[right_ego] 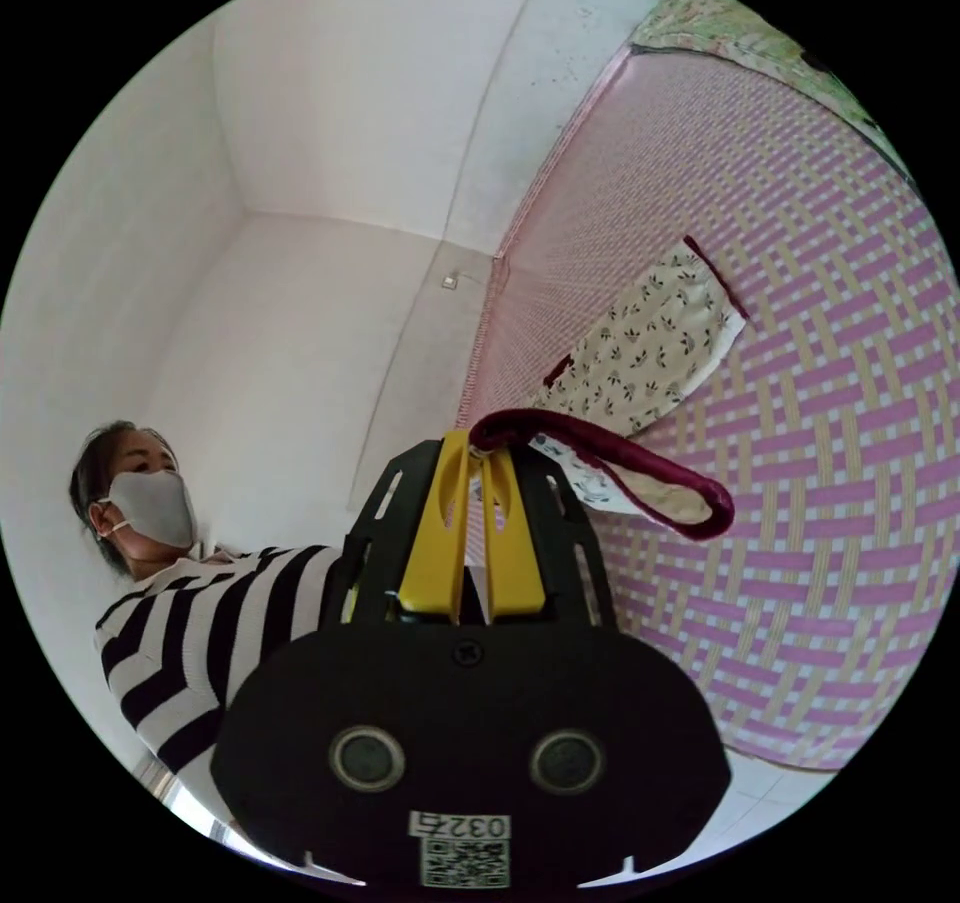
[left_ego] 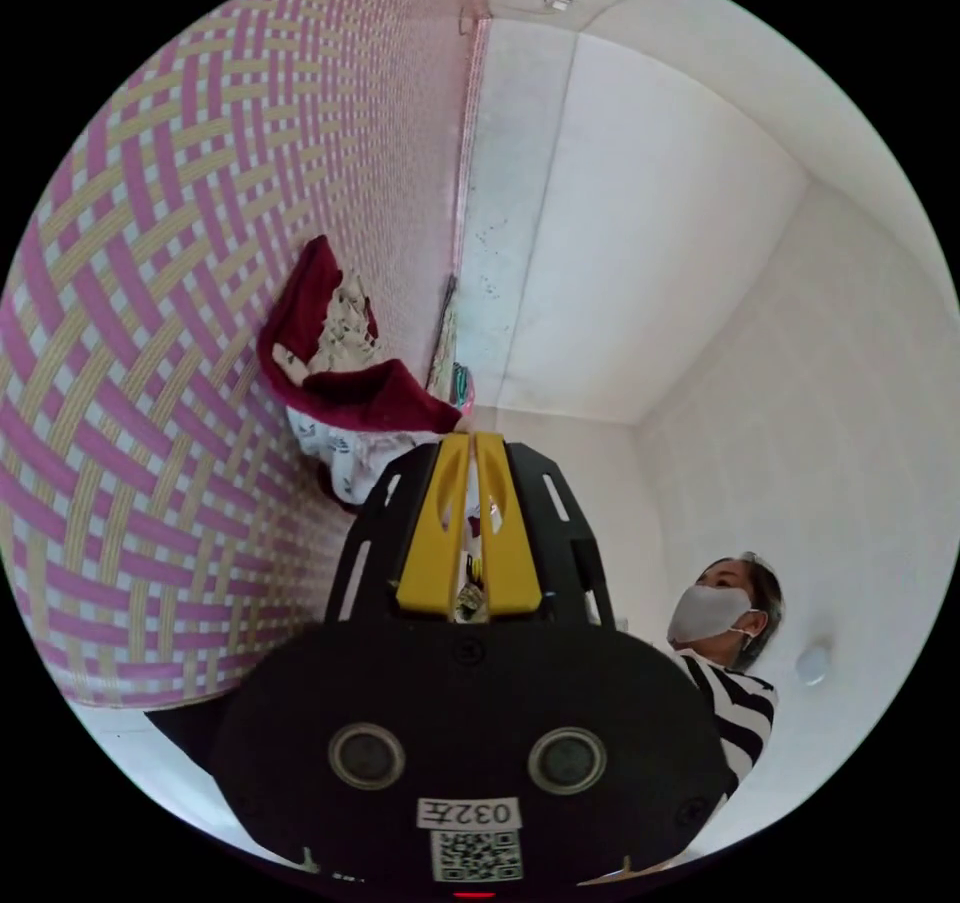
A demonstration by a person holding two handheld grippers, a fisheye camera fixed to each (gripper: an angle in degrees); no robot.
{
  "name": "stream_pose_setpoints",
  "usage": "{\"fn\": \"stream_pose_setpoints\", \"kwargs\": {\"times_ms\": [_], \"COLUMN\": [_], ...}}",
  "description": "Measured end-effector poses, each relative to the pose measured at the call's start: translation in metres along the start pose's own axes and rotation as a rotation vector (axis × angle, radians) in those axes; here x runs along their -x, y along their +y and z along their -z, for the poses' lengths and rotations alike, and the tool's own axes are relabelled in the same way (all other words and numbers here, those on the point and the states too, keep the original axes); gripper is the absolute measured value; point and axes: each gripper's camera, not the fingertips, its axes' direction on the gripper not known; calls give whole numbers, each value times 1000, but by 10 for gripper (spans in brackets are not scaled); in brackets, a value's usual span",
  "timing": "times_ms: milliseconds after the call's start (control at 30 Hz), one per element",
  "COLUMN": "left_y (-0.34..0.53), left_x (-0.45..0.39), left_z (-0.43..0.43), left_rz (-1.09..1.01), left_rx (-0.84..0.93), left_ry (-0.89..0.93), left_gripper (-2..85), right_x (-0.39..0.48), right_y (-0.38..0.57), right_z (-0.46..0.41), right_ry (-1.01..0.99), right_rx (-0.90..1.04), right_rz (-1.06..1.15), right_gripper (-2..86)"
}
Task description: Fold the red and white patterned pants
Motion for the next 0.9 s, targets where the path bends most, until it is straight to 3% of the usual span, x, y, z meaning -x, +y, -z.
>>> {"fn": "stream_pose_setpoints", "kwargs": {"times_ms": [267,433,567,700,900], "left_y": [-92,-188,-250,-240,-167], "left_x": [-22,-16,38,40,0], "left_z": [-55,-112,-151,-135,-76], "left_rz": [32,69,195,170,82], "left_rx": [12,17,10,-85,-157], "left_ry": [59,-87,-269,-143,-430], "left_gripper": [-8,-7,5,9,51], "right_x": [-7,-35,-99,-102,-94], "right_y": [-92,-188,-244,-232,-161], "right_z": [-28,-74,-125,-122,-88], "right_ry": [-3,81,328,376,542], "right_rx": [-46,-17,61,-32,-152], "right_rz": [-90,-164,-293,-277,-297], "right_gripper": [-8,10,104,112,127]}}
